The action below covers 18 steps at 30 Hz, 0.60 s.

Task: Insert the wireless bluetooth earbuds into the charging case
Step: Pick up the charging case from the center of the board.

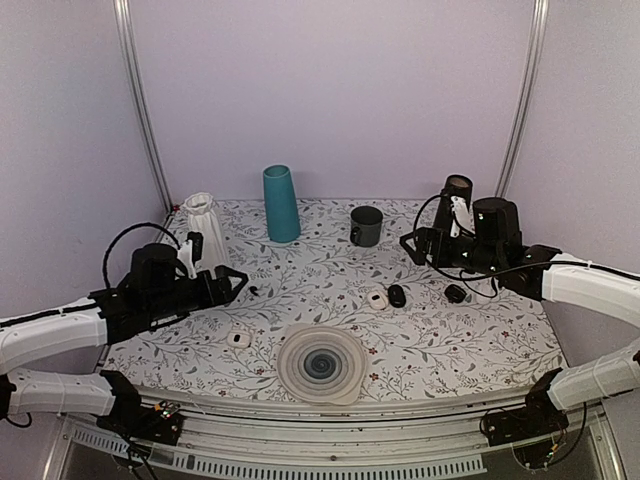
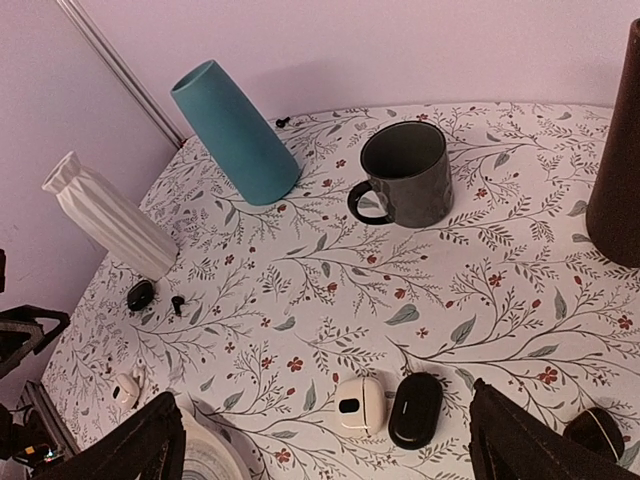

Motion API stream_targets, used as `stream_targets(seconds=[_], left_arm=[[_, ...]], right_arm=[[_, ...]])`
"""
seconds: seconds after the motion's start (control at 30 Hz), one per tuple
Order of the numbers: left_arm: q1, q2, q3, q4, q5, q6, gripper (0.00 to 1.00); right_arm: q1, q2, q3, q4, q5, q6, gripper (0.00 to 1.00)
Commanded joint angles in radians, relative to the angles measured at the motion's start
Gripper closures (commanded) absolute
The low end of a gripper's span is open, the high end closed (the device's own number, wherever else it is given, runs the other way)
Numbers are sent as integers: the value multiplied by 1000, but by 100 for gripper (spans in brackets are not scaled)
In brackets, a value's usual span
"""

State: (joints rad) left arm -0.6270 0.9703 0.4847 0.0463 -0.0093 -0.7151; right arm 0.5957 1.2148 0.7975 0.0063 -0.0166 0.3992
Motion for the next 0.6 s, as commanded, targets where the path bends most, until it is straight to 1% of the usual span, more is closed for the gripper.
stream_targets(seconds=[0.0, 0.1, 0.17, 0.27, 0.37, 0.57], left_arm=[[8, -12, -29, -164, -74, -74, 12], [-5, 23, -42, -195, -81, -102, 17], [-36, 60, -41, -213, -106, -114, 19], [-92, 123, -21, -272, -173, -147, 19], [-137, 180, -10, -280, -211, -171, 18], [-178, 286, 26, -287, -247, -174, 18]], right_arm=[[3, -2, 2, 8, -25, -4, 1], [3, 8, -2, 18, -39, 5, 1], [3, 13, 0, 21, -46, 11, 1], [3, 15, -1, 24, -56, 13, 1], [3, 12, -7, 30, -61, 12, 1], [3, 4, -10, 32, -66, 9, 1]])
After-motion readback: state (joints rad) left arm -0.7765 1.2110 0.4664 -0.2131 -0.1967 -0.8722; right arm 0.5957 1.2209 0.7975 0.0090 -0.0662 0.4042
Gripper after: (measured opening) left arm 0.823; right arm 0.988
